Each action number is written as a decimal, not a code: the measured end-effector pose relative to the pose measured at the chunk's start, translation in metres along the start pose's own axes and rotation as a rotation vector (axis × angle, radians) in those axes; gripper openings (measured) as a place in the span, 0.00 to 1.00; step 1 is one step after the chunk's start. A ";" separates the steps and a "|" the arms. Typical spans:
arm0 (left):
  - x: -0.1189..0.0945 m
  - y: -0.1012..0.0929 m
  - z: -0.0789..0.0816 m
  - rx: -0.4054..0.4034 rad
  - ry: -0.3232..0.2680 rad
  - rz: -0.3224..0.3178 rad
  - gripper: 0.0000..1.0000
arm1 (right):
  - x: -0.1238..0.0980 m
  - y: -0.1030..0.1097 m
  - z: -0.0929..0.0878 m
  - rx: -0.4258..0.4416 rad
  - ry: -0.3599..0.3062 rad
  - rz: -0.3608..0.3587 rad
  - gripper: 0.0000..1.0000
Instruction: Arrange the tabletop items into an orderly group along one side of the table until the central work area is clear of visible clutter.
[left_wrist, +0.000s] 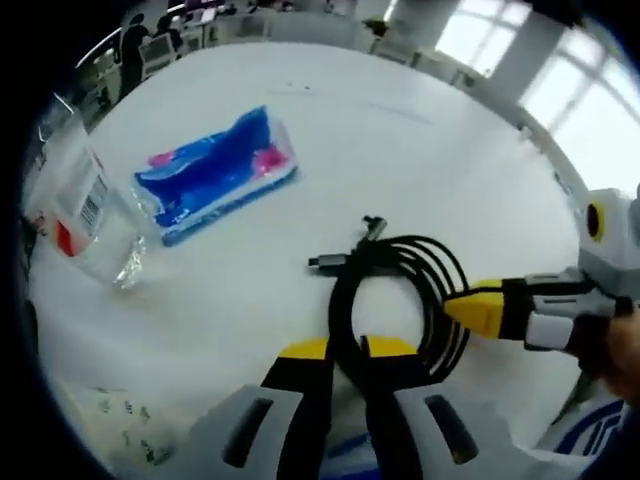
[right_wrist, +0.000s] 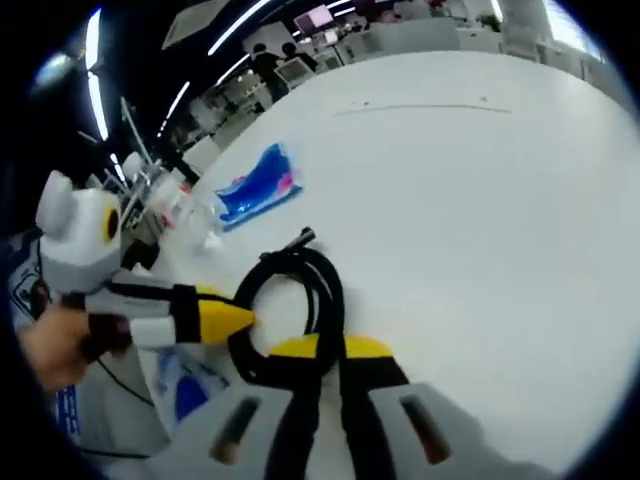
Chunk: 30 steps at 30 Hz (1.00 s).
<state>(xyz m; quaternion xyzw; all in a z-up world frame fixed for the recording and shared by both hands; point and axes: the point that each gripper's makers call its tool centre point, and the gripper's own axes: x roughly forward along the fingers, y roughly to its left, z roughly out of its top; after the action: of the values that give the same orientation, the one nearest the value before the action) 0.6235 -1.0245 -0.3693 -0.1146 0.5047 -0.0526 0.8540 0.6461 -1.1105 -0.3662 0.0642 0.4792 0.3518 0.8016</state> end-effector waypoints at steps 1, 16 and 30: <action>-0.003 -0.002 0.001 0.000 -0.007 -0.001 0.04 | -0.002 0.000 0.000 0.004 -0.004 0.000 0.03; -0.016 -0.067 0.029 0.035 -0.082 -0.098 0.03 | -0.060 -0.035 0.016 0.117 -0.147 -0.020 0.02; -0.015 -0.132 0.027 0.054 -0.083 -0.186 0.03 | -0.117 -0.072 0.004 0.175 -0.205 -0.067 0.02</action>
<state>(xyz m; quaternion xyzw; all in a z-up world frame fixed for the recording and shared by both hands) 0.6426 -1.1453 -0.3111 -0.1403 0.4546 -0.1406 0.8682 0.6515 -1.2360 -0.3107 0.1532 0.4255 0.2734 0.8490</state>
